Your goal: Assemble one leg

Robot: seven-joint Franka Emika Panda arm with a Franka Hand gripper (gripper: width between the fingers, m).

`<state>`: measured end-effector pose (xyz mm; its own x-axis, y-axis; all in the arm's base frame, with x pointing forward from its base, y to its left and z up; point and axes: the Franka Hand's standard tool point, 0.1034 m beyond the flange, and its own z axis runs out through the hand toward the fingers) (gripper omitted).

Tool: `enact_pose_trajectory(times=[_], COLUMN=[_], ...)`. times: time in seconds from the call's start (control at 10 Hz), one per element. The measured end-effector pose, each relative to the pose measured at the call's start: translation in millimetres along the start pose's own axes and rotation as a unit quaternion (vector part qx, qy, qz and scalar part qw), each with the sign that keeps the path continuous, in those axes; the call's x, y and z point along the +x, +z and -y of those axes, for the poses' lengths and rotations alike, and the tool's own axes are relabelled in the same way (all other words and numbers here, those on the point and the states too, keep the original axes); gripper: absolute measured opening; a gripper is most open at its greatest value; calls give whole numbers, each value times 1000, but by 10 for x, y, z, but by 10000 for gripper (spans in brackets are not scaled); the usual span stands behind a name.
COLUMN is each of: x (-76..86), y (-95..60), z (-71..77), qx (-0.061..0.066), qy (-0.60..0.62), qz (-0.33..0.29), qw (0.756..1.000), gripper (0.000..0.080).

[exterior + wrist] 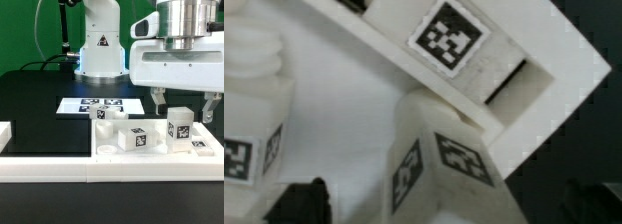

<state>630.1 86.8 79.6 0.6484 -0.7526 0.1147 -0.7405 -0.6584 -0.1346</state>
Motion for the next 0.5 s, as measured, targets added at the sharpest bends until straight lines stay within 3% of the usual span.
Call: enact_pose_trajectory(times=[0.3, 0.5], x=[9, 22], y=[1, -1], z=[-7, -12], qx=[-1, -6], qy=[-101, -220], qz=[-1, -4], qw=[995, 976], gripper=[649, 649])
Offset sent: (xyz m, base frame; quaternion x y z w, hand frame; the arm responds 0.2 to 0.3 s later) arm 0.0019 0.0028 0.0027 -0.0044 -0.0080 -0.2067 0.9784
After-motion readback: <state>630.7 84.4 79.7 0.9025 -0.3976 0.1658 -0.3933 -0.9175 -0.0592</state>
